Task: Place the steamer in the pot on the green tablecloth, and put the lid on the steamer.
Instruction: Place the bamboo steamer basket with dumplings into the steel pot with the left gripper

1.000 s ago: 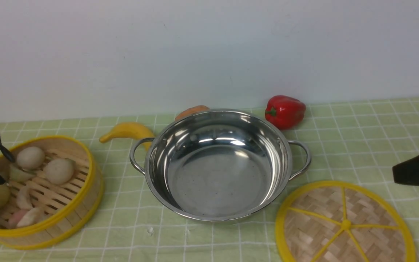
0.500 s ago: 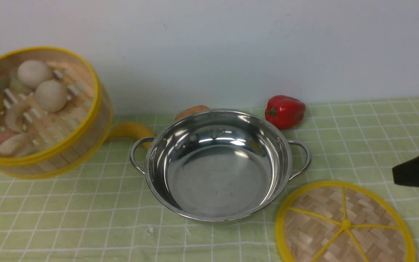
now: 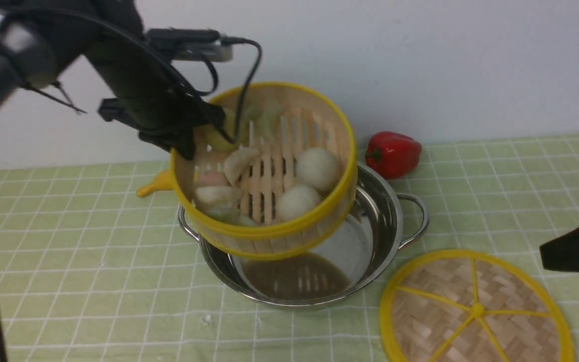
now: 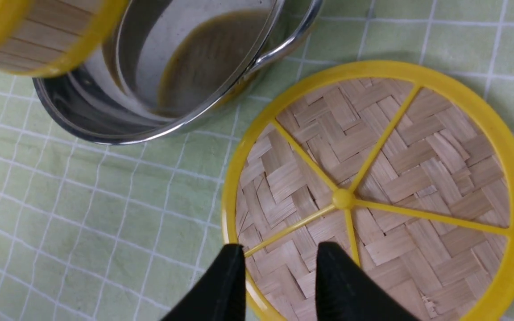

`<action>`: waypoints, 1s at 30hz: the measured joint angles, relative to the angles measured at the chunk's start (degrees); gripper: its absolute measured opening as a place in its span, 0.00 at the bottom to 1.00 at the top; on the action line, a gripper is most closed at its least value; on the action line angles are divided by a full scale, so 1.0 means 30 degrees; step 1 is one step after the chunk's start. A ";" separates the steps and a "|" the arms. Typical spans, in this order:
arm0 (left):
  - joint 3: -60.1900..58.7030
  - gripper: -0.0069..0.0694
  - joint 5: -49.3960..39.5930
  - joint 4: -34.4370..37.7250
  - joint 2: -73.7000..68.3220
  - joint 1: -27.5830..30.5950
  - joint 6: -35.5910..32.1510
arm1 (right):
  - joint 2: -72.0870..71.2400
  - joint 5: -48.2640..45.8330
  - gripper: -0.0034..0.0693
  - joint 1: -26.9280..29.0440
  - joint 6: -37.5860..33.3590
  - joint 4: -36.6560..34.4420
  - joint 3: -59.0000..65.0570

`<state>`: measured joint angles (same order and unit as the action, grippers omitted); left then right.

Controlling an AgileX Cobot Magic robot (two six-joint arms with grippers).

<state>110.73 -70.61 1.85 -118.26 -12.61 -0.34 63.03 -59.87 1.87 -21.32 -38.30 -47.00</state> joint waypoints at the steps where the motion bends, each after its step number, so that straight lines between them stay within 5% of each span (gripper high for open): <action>1: 0.0151 0.13 0.0000 0.0003 -0.0245 -0.0091 -0.0029 | 0.0000 -0.0008 0.38 0.0000 0.0000 0.0000 0.0000; 23: 0.1900 0.13 0.0110 0.1161 -0.5674 -0.0846 -0.1185 | 0.0000 -0.0034 0.38 0.0000 0.0000 0.0017 0.0000; 27: 0.1991 0.18 0.0110 0.1216 -0.5689 -0.0846 -0.1245 | 0.0000 -0.0017 0.38 0.0000 0.0000 0.0017 0.0000; 30: 0.2184 0.30 0.0138 0.1041 -0.5729 -0.0854 -0.1245 | 0.0000 -0.0017 0.38 0.0000 0.0000 0.0017 0.0000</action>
<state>117.28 -70.20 4.97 -135.45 -15.18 -4.07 63.03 -59.92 1.87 -21.32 -38.25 -47.00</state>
